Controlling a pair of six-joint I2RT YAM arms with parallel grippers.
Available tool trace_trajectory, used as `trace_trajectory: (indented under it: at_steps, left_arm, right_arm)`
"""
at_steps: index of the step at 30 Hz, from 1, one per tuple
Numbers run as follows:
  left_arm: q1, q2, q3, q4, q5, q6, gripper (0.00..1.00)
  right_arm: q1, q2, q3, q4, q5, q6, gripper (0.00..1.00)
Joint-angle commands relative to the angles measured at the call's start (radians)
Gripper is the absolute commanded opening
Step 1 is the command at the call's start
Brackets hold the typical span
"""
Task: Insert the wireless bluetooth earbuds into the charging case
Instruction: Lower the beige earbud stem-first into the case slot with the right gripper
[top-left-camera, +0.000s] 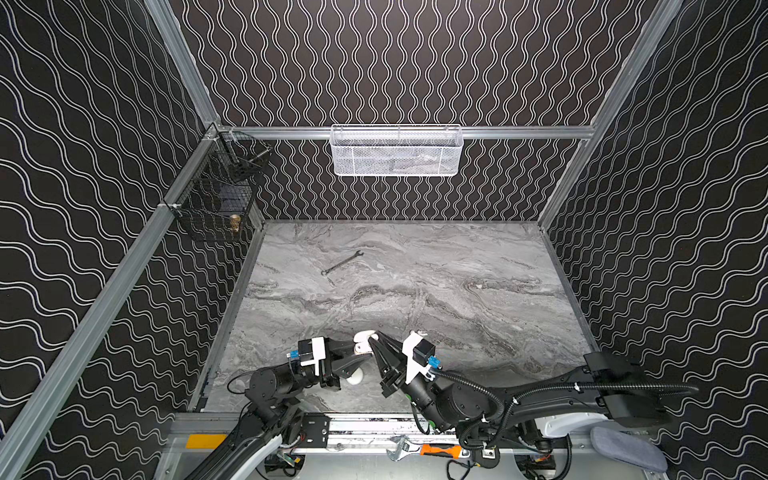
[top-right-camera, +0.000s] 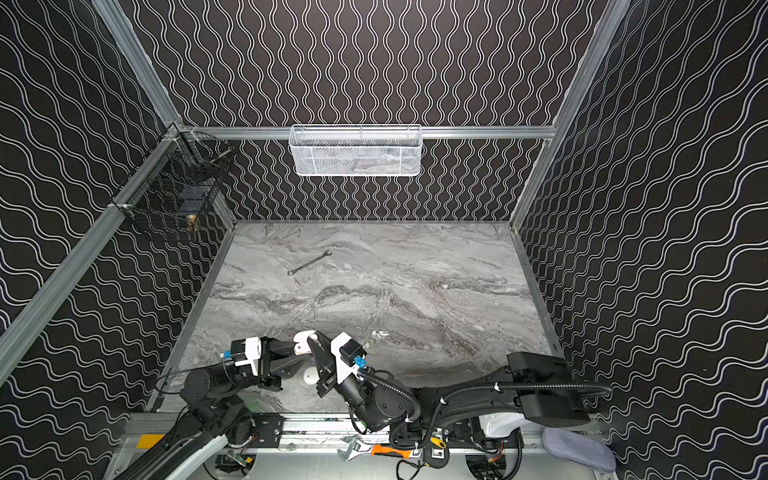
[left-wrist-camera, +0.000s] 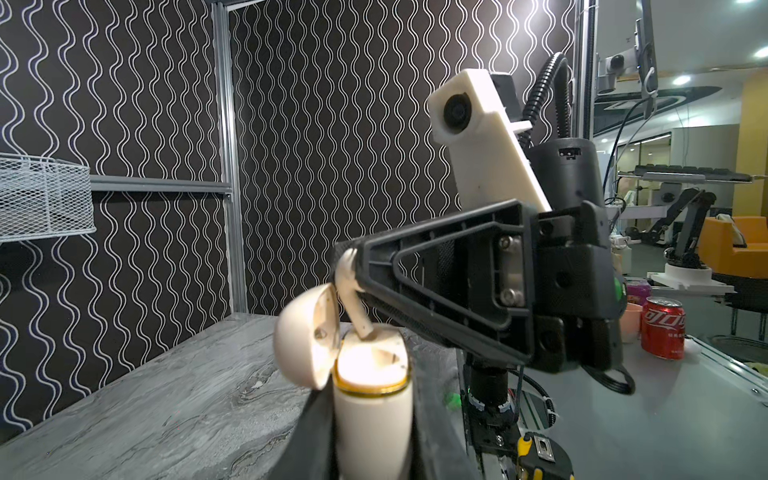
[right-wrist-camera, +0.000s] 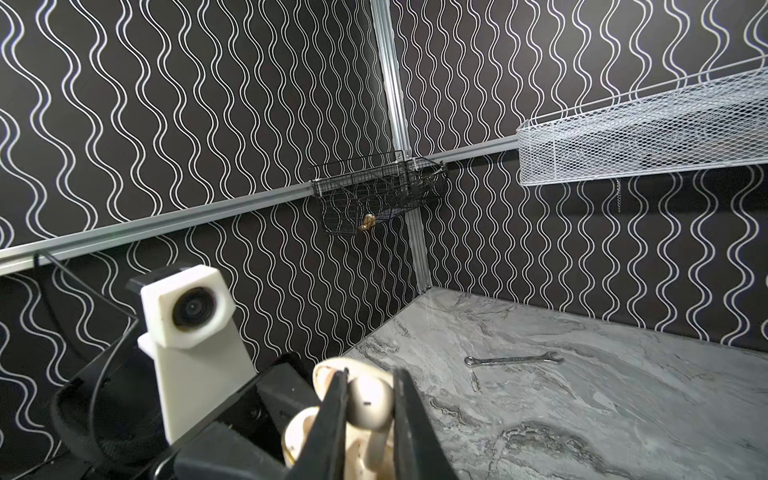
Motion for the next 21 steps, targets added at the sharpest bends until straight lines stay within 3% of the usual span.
trace_trajectory:
  at_steps: [1,10,21]
  left_arm:
    - [-0.002,-0.022,0.028,-0.031,-0.017,0.018,0.0]
    - [-0.001,-0.059,0.032,-0.068,-0.022,0.02,0.0]
    - [-0.001,-0.088,0.021,-0.044,-0.018,0.005,0.0]
  right_arm:
    - [0.018,0.026,-0.014,0.09,0.067,-0.097,0.09]
    - [0.049,0.091,-0.027,0.273,0.127,-0.227,0.09]
    - [0.057,0.077,-0.038,0.237,0.108,-0.175,0.09]
